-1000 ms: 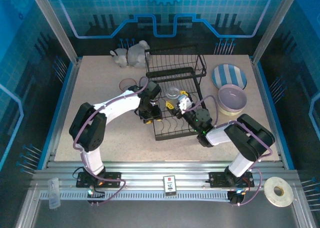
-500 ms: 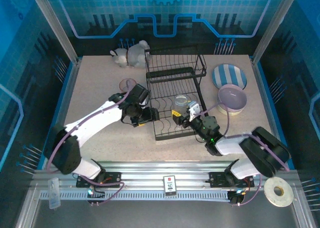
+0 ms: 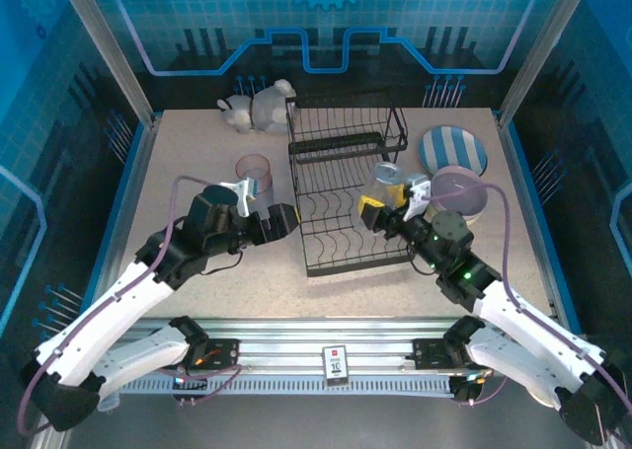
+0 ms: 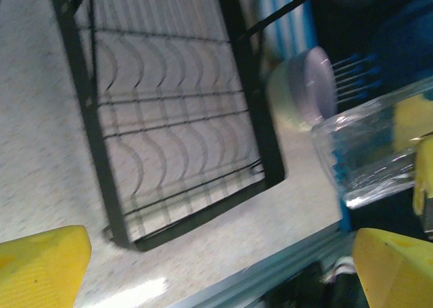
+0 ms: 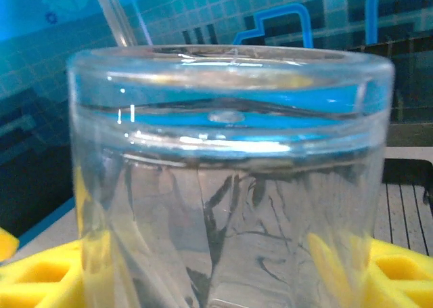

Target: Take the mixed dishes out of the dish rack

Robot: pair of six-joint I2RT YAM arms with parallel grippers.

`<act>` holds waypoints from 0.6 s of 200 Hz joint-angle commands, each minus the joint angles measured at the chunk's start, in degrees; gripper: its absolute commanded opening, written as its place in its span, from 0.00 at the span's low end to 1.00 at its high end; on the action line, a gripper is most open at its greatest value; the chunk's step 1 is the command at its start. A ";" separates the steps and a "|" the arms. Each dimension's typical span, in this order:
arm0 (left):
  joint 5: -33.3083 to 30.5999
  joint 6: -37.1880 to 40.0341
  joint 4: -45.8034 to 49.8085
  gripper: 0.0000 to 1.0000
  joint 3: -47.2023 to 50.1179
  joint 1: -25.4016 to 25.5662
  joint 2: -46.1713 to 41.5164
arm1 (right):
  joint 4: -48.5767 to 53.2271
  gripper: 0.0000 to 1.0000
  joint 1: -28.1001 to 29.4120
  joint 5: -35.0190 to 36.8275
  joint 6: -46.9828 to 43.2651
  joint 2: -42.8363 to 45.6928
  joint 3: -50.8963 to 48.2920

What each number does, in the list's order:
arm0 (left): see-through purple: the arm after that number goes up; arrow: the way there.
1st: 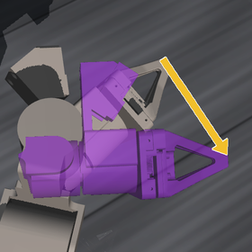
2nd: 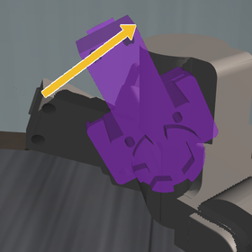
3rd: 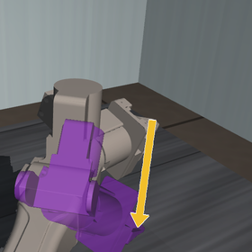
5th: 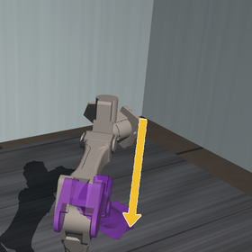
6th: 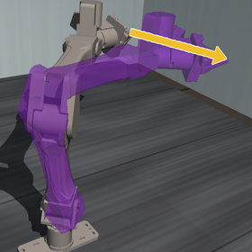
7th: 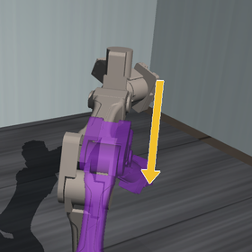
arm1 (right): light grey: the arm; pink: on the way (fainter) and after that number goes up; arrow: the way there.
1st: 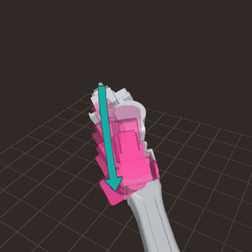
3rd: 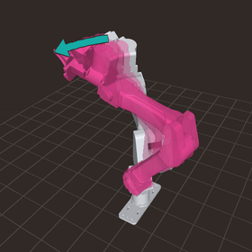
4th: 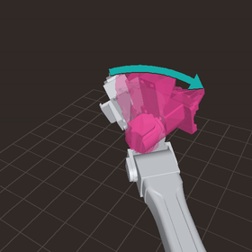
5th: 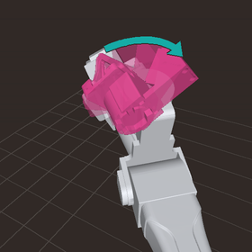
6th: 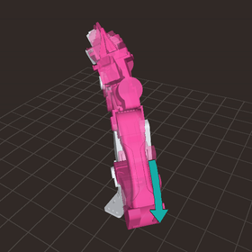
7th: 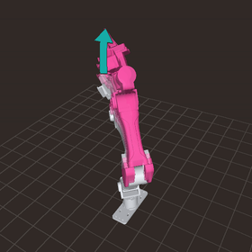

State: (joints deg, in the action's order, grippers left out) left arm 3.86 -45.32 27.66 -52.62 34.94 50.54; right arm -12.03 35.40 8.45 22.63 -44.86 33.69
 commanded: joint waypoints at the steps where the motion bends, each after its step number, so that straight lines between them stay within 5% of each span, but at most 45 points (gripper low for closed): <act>1: 0.84 -3.42 -14.57 0.99 2.87 -0.09 -1.20 | 13.83 0.32 -1.65 1.29 9.88 0.69 6.50; 29: 5.27 3.28 -19.03 0.99 0.82 0.32 2.27 | 21.54 0.32 -4.09 1.49 24.10 -0.41 12.61; 79: 4.26 34.64 -29.54 0.99 0.70 9.02 7.00 | 26.72 0.31 -12.28 -9.39 47.36 0.32 16.36; 120: 7.62 47.01 -35.95 0.99 -0.72 11.19 11.24 | 23.05 0.32 -17.55 -19.73 62.97 2.25 14.86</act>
State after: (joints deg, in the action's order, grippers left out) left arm 8.36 -11.14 -1.30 -50.98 45.19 59.35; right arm 13.56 19.59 -3.36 71.85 -44.56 47.99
